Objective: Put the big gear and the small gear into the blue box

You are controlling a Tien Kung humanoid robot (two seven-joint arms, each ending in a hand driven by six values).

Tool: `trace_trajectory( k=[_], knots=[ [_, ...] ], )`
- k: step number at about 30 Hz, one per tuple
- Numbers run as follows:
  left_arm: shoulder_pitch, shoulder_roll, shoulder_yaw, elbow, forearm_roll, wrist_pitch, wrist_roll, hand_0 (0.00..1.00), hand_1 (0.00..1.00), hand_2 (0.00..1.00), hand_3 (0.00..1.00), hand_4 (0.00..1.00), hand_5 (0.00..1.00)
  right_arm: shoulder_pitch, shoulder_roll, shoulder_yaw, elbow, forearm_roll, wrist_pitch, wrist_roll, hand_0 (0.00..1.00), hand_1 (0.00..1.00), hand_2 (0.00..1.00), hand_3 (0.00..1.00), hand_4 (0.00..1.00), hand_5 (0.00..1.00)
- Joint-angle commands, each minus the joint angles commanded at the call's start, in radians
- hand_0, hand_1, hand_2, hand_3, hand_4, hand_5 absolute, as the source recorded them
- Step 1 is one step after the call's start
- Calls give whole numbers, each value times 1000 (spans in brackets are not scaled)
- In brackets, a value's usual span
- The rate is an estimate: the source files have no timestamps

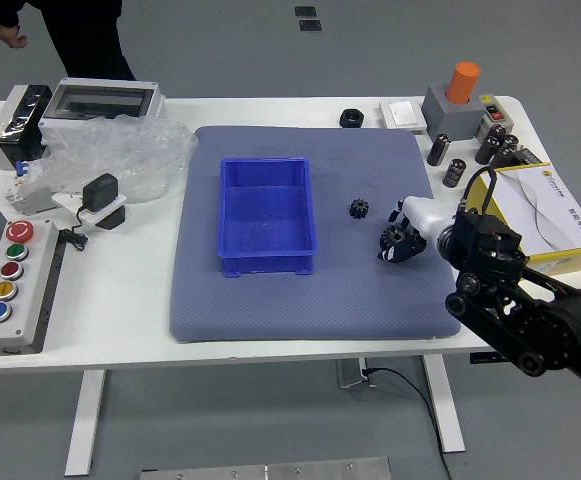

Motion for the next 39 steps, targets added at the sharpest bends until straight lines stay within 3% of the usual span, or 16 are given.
trace_trajectory(
  k=[21,28,29,34,35,39],
  knots=[
    [-1,-1,5,0,-7,1,1,814,800,811,838,631,280,-1,0,-31,13,-73,6,-19,619,548,601,637,817,340],
    [-1,-2,6,0,-8,0,1,814,800,811,838,631,280,-3,-1,-32,24,-130,-16,-22,634,529,567,618,791,310],
    [-1,-2,6,0,-9,0,1,814,800,811,838,631,280,-3,-1,-32,24,-133,-18,-22,634,514,539,595,781,249],
    [-1,-2,6,0,-9,0,1,814,800,811,838,631,280,-7,1,-34,19,-116,-9,-19,634,514,539,595,781,249],
    [0,-2,6,0,-9,0,1,814,800,809,838,631,280,-7,1,-34,18,-110,-7,-19,631,520,549,603,794,326],
    [0,-2,6,0,-8,0,1,814,800,809,838,631,280,-7,1,-29,19,-94,-6,-18,631,520,549,603,794,326]
  ],
)
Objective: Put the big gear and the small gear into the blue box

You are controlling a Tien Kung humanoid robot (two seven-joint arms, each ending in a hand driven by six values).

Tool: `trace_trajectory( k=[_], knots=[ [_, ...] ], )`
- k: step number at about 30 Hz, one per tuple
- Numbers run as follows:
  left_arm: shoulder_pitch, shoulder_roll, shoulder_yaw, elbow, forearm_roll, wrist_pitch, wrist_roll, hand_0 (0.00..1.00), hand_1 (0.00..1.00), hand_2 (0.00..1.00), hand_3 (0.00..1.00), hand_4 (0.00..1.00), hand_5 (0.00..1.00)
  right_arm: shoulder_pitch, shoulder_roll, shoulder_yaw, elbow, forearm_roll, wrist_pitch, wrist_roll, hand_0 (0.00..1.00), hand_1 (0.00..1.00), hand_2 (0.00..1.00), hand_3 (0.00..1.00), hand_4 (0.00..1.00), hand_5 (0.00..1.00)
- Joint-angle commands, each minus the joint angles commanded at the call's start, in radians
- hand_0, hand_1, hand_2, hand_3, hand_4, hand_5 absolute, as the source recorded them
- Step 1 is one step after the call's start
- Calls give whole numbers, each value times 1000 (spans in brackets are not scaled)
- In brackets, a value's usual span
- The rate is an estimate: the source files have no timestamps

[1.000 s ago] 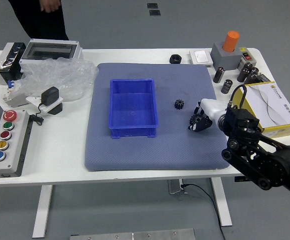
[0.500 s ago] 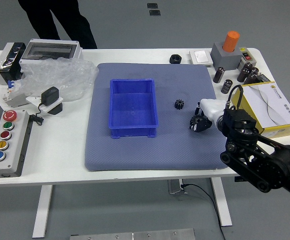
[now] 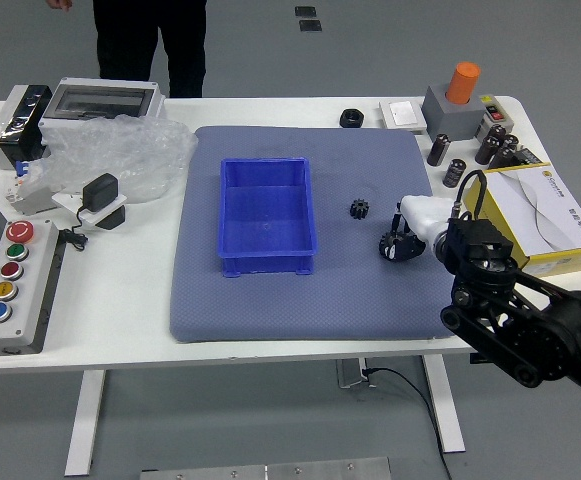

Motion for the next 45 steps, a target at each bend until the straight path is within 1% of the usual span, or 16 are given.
trace_trajectory(
  k=[3,7,8,13,14,19,20,25,26,31,37,38,43,44,45],
  knots=[
    [0,0,-1,0,1,0,0,814,800,808,837,631,280,2,-4,7,8,21,8,-4,629,530,570,611,802,345],
    [0,1,-2,0,2,0,0,814,800,808,837,631,280,7,-11,20,32,75,49,-28,629,530,570,611,802,345],
    [1,1,-2,0,2,0,0,814,800,808,837,631,280,10,-13,27,43,85,64,-37,608,577,664,720,811,345],
    [2,2,-3,0,4,-1,0,814,800,808,837,631,280,19,-19,46,88,100,111,-37,608,577,664,720,811,345],
    [2,2,-4,0,5,-1,0,814,800,808,837,632,280,20,-19,48,95,100,117,-37,618,594,687,769,835,349],
    [2,2,-6,0,7,-2,0,814,800,808,837,632,280,22,-18,60,115,92,138,-37,618,594,687,769,835,349],
    [2,2,-6,0,7,-2,0,814,800,808,837,631,279,22,-18,61,116,90,140,-37,641,611,714,823,843,359],
    [3,2,-6,0,8,-2,0,814,800,808,837,631,279,20,-16,62,109,81,147,-37,641,611,714,823,843,359],
    [3,2,-6,0,7,-2,0,814,800,808,837,631,280,19,-15,62,105,77,148,-37,655,618,729,847,848,361],
    [3,1,-6,0,8,-2,0,814,800,808,837,631,280,15,-12,56,84,60,144,-37,655,618,729,847,848,361],
    [3,0,-5,0,6,-2,0,814,800,808,837,631,280,8,-7,46,49,40,129,-37,658,621,730,846,844,353],
    [3,0,-4,0,6,-2,0,814,800,808,837,631,280,8,-6,44,44,37,125,-37,665,621,727,841,870,397],
    [3,0,-4,0,5,-1,0,814,800,808,837,631,280,6,0,38,29,22,110,-37,665,621,727,841,870,397],
    [2,-1,-4,0,5,-2,0,814,800,808,836,631,280,6,2,36,25,20,106,-37,662,611,712,819,875,402],
    [2,-1,-4,0,5,-2,-1,814,800,808,836,631,280,5,3,34,22,18,102,-37,662,611,712,819,875,402]
  ],
)
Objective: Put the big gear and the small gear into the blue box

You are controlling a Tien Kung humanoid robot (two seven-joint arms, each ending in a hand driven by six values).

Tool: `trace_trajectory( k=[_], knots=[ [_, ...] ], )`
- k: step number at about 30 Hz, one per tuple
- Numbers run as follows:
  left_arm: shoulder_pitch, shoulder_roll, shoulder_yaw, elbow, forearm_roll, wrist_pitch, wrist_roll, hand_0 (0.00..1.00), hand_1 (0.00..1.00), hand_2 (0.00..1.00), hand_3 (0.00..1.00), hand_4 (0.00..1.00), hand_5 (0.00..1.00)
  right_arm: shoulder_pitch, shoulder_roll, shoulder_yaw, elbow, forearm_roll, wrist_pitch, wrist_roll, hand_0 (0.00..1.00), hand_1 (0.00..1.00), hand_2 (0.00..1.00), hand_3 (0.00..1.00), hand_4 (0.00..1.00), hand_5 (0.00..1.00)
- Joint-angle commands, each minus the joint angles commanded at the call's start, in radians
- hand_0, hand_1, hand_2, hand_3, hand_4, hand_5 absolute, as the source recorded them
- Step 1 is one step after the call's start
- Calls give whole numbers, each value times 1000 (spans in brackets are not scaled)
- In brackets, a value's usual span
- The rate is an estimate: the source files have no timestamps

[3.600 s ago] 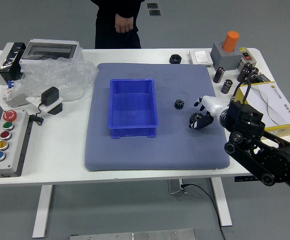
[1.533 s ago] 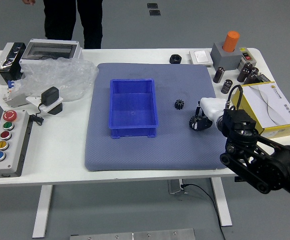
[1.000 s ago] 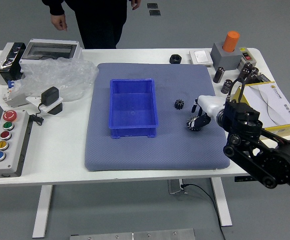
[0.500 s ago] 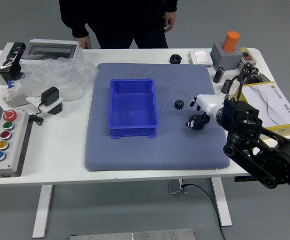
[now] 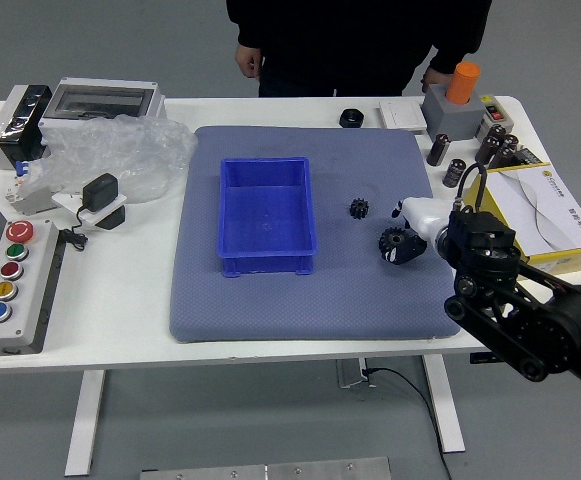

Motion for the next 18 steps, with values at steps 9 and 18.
trace_trajectory(
  k=[9,18],
  knots=[
    [-1,-1,1,0,-2,0,0,814,800,808,837,632,280,-2,12,-8,-31,-11,-44,0,630,557,644,694,860,416],
    [-1,-2,2,0,-4,0,1,814,800,808,837,632,280,-7,21,-17,-42,-11,-69,0,608,507,566,622,823,402]
  ],
)
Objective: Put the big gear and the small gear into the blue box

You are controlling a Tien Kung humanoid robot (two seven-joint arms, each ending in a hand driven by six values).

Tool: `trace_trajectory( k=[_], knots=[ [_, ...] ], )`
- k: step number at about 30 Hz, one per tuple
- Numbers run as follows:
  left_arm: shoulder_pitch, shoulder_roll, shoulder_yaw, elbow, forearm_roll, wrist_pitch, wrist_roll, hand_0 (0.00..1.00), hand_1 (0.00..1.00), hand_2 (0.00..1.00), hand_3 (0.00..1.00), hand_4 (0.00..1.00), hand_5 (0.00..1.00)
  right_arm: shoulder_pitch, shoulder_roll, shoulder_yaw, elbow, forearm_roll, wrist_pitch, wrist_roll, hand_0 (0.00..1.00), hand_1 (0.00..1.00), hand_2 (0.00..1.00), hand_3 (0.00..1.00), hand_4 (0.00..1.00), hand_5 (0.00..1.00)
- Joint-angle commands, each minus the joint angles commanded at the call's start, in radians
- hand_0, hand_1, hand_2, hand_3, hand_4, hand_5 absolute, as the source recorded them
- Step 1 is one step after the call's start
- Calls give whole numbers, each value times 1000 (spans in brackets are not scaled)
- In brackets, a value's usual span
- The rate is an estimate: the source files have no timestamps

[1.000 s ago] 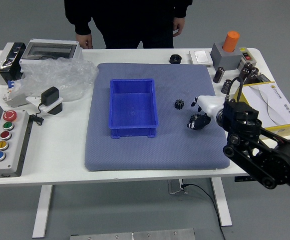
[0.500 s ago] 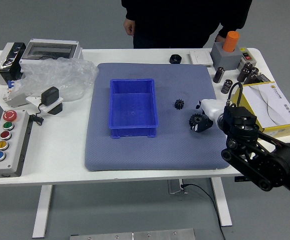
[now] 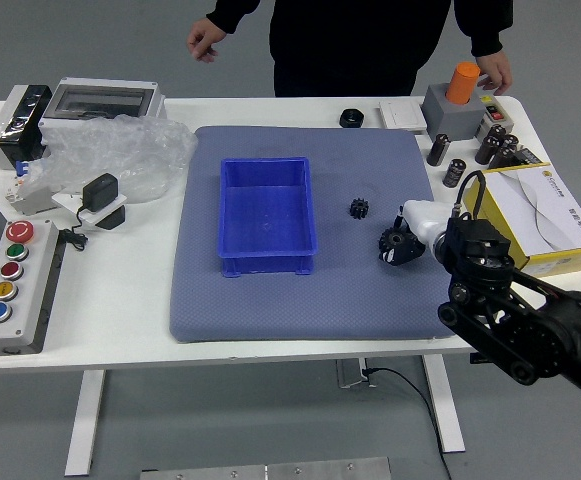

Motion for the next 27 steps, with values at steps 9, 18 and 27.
trace_trajectory(
  k=[9,18,27],
  knots=[
    [0,-1,1,0,-1,0,0,814,799,806,837,631,280,-4,7,-2,-6,-8,-40,1,626,484,531,606,803,369],
    [2,-1,2,0,0,0,0,814,799,806,837,632,281,-13,12,-4,-17,-16,-75,13,623,461,490,549,766,245],
    [2,0,1,0,2,-1,0,814,799,807,837,632,282,-17,14,-8,-28,-21,-107,29,597,446,466,521,805,176]
  ],
)
